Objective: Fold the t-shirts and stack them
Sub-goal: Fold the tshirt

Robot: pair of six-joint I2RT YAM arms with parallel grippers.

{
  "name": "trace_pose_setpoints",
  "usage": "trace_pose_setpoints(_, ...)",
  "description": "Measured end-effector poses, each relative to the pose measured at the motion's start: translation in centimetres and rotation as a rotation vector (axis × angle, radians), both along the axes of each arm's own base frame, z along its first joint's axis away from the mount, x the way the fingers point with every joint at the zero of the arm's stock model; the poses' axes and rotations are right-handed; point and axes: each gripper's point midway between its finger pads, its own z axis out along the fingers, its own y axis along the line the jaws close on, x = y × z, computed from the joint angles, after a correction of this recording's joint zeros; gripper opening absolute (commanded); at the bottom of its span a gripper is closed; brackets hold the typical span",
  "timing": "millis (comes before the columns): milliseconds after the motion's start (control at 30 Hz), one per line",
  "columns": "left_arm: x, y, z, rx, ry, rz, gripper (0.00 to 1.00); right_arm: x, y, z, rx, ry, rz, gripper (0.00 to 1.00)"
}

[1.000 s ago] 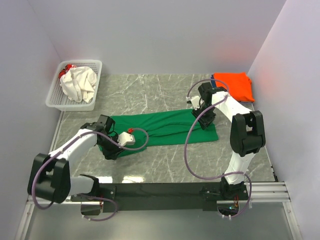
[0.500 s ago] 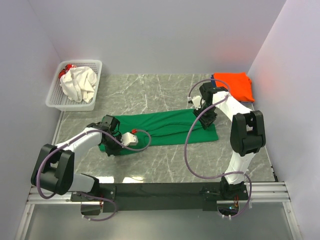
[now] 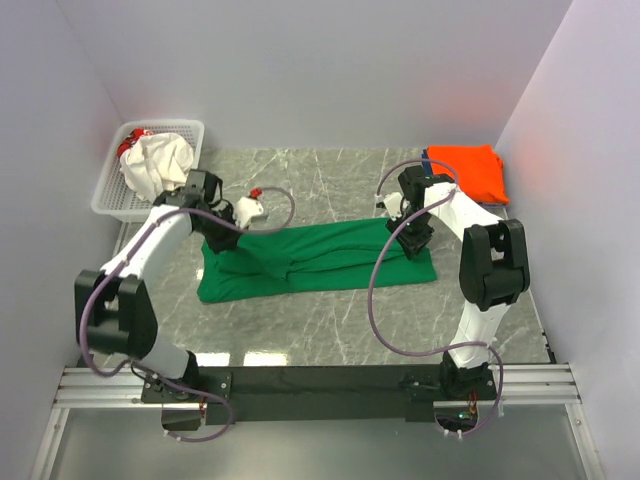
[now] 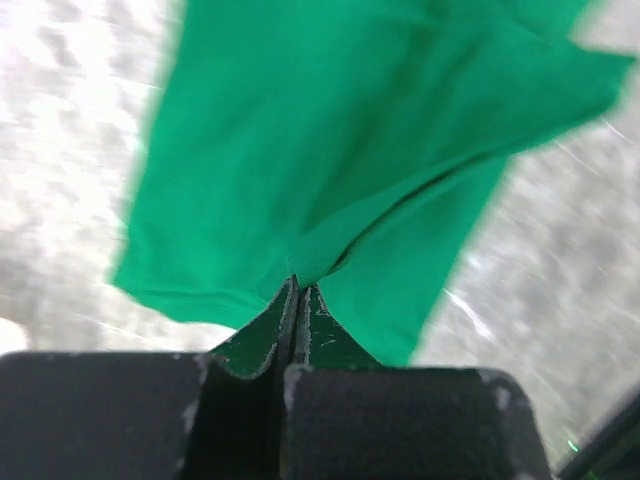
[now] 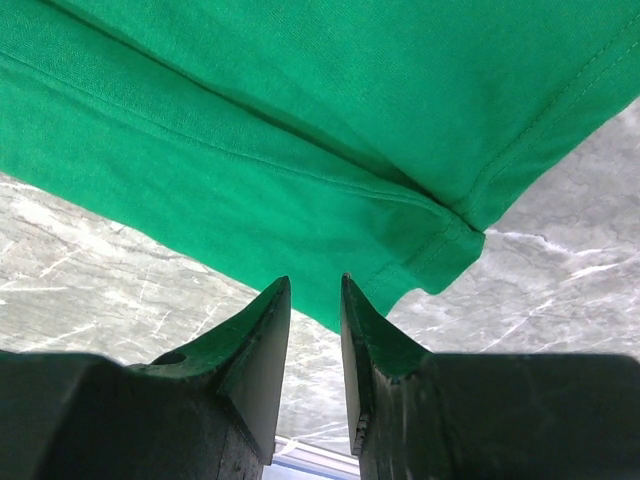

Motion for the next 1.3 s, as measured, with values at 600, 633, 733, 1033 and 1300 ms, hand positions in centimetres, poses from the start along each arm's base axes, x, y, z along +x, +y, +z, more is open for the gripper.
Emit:
trace_pose_setpoints(600, 13.7, 1.0, -2.4, -0.084, -0.049, 0.243, 0.01, 0.4, 0.1, -1.5, -0.006, 0.031, 0.005, 0.35)
trace_pose_setpoints(633, 13.6, 1.0, -2.5, -0.083, -0.042, 0.247, 0.01, 0.5, 0.1, -1.5, -0.006, 0.03, 0.006, 0.35)
trace_pose_setpoints(733, 13.2, 1.0, -2.7, -0.081, -0.022, 0.251, 0.01, 0.7, 0.1, -1.4, -0.005, 0.024, 0.01, 0.35)
trace_pose_setpoints(1033, 6.3, 1.8, -5.2, -0.043, 0.091, 0.232, 0.01, 1.2, 1.0, -0.6, 0.039, 0.014, 0.014, 0.35)
trace_pose_setpoints(1300, 3.9, 1.5, -6.4, -0.06, 0.171, 0.261, 0.01, 2.9, 8.1, 3.3, 0.28, -0.101, 0.113, 0.28)
